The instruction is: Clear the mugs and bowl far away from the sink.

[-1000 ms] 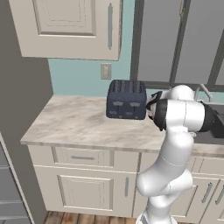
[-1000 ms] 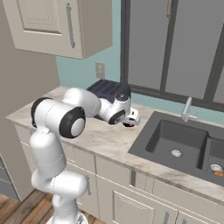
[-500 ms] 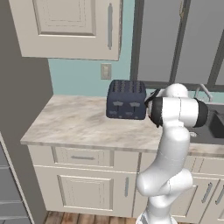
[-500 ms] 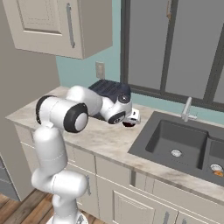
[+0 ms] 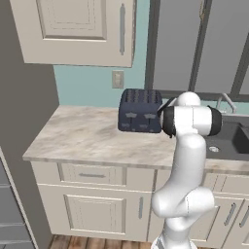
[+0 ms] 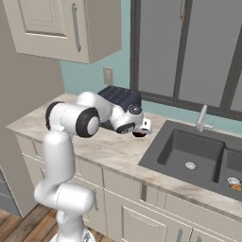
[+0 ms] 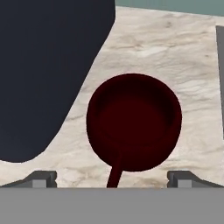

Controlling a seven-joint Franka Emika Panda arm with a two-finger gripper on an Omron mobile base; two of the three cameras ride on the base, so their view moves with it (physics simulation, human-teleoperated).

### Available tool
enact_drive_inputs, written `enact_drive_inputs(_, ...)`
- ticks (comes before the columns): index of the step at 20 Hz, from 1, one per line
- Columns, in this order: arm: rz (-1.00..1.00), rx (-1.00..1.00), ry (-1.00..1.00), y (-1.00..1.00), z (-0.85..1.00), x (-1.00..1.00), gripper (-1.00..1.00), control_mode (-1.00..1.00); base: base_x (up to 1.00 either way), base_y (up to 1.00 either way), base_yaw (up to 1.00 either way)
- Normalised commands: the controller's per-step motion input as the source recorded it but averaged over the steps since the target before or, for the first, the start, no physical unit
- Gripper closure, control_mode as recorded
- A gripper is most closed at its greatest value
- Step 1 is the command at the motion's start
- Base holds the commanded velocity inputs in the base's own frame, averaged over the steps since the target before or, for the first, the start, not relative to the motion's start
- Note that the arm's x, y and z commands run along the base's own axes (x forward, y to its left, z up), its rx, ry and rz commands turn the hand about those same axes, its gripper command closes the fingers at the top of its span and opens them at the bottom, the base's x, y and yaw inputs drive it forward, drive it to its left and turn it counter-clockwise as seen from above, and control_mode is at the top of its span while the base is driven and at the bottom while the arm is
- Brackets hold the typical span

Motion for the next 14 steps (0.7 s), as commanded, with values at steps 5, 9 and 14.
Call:
enact_drive_inputs(5,0.04,0.0,0.0,0.0,-0.25,0.29,-1.0,-1.0,0.0,0.0,0.0)
enact_drive_inputs(9,0.03,0.0,0.0,0.0,-0.11,0.13,-1.0,-1.0,0.0,0.0,0.0)
enact_drive_inputs(14,0.0,0.0,0.0,0.0,-0.05,0.02,1.0,-1.0,0.0,0.0,0.0)
